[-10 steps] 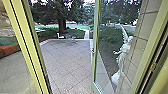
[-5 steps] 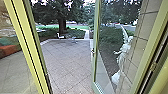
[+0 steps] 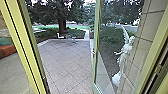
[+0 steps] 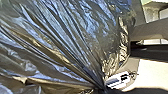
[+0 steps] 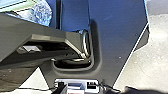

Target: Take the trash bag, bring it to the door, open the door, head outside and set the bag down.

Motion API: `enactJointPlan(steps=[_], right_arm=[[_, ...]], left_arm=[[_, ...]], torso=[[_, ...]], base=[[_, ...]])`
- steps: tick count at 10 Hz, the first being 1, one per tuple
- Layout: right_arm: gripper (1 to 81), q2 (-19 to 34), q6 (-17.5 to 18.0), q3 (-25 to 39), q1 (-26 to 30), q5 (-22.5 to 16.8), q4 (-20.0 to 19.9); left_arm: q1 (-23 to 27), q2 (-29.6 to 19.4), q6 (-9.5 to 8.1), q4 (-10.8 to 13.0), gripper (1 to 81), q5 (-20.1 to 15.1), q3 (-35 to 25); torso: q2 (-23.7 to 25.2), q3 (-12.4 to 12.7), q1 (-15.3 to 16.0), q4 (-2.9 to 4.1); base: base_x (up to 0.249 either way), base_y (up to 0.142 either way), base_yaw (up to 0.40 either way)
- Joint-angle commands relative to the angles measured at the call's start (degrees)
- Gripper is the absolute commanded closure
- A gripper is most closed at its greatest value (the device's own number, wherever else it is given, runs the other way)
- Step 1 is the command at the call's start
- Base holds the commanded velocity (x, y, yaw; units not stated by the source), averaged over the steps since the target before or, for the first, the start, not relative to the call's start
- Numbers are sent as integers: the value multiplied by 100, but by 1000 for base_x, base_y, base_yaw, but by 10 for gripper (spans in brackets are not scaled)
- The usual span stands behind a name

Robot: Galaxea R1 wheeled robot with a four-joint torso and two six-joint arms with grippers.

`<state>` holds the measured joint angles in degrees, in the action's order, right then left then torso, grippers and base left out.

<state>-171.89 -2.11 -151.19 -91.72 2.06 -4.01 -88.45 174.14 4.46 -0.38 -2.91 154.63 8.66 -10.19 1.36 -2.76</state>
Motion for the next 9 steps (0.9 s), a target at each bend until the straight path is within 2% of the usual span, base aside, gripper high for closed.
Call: enactJointPlan(steps=[1,9], right_arm=[[10,-32,-18,-15,228,-311,32],[10,-33,-18,-15,220,-311,32]], left_arm=[[227,24,20,20,811,-341,-20],[227,24,20,29,811,-341,-20]], torso=[[0,0,0,0],[0,2,-2,0]], base=[[116,0,0],[116,0,0]])
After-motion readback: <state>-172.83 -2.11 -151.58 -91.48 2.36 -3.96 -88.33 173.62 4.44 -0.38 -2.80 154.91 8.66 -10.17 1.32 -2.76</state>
